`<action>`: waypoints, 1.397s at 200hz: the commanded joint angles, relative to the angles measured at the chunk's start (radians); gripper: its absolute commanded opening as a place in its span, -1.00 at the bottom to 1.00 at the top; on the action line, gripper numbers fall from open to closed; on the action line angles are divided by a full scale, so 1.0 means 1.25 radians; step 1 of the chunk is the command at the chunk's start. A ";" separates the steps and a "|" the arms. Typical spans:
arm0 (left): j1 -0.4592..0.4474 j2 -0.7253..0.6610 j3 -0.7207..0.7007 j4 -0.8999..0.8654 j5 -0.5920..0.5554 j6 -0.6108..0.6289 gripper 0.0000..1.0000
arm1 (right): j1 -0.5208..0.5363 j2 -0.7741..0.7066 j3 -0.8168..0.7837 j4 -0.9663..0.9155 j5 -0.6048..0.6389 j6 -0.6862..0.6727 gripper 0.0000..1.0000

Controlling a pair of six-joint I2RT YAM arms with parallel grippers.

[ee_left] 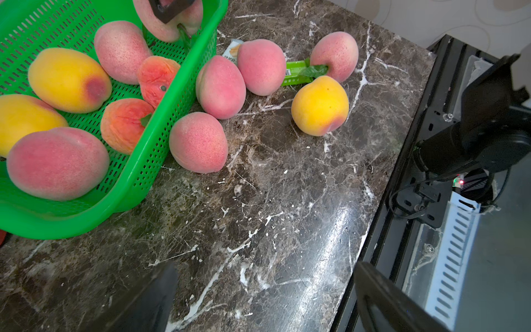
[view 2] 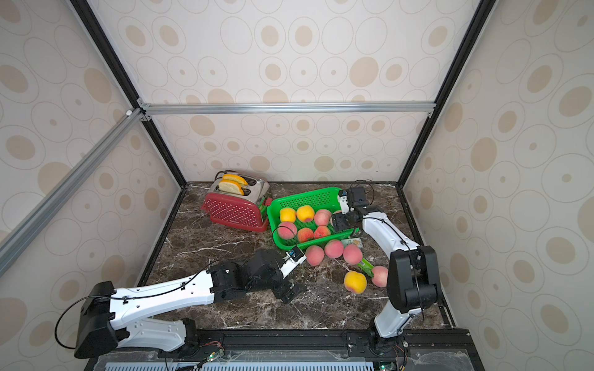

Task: Put the peaches into the basket
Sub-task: Place the peach in the basket.

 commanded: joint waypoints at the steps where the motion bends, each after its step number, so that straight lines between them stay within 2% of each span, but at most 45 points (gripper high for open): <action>1: 0.009 -0.022 -0.002 0.006 -0.009 -0.011 0.98 | -0.008 0.016 0.002 0.007 0.000 -0.001 0.59; 84: 0.015 -0.058 -0.013 -0.003 -0.024 -0.012 0.98 | -0.010 0.048 0.003 0.007 -0.017 0.001 0.61; 130: 0.016 -0.072 -0.017 -0.005 -0.026 -0.018 0.98 | -0.011 0.030 -0.005 0.006 -0.018 0.002 0.75; 164: 0.017 -0.086 -0.023 -0.010 -0.027 -0.022 0.98 | -0.011 0.008 -0.011 0.000 -0.022 0.005 0.79; 215: 0.016 -0.123 -0.049 -0.020 -0.035 -0.032 0.98 | -0.011 -0.075 -0.057 -0.018 -0.030 0.007 0.82; 279: 0.017 -0.164 -0.081 -0.027 -0.038 -0.041 0.98 | -0.011 -0.258 -0.186 -0.059 -0.038 0.015 0.86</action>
